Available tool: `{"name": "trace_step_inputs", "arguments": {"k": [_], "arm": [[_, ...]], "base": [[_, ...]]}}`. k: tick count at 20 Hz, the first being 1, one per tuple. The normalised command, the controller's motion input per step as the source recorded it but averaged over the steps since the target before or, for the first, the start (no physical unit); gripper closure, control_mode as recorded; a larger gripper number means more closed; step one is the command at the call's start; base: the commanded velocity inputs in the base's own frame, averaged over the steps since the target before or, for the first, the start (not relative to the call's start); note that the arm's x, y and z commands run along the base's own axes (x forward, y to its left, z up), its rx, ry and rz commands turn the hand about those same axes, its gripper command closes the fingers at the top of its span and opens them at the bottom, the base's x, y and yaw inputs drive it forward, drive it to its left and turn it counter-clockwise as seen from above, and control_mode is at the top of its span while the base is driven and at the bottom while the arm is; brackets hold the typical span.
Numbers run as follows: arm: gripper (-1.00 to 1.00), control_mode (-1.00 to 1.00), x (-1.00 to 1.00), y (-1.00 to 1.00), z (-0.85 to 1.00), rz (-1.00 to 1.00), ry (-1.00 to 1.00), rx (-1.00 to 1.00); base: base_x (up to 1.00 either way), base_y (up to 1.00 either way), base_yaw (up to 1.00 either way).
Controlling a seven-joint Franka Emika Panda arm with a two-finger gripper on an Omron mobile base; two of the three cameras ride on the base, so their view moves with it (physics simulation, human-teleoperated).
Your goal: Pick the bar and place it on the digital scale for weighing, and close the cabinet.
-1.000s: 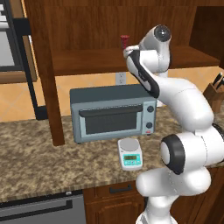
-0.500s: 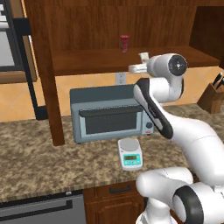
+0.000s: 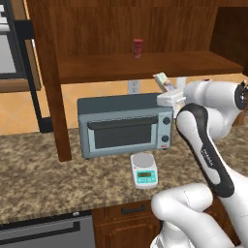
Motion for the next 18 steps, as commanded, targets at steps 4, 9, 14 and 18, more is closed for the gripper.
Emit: {"name": "trace_step_inputs", "arguments": {"k": [4,9,14,18], "arm": [[1.00,-1.00,-0.23,0.00,-0.40,0.54,0.18,-0.07],[1.00,-1.00,0.04,0.04,-0.72,0.48,0.23,-0.06],[1.00,-1.00,0.12,0.20,-0.97,0.38,0.17,-0.07],[1.00,-1.00,0.42,0.38,-0.69,0.19,0.18,-0.06]], "base": [[0.00,0.00,0.00],[0.00,0.00,0.00],[0.00,0.00,0.00],[0.00,0.00,0.00]]}}
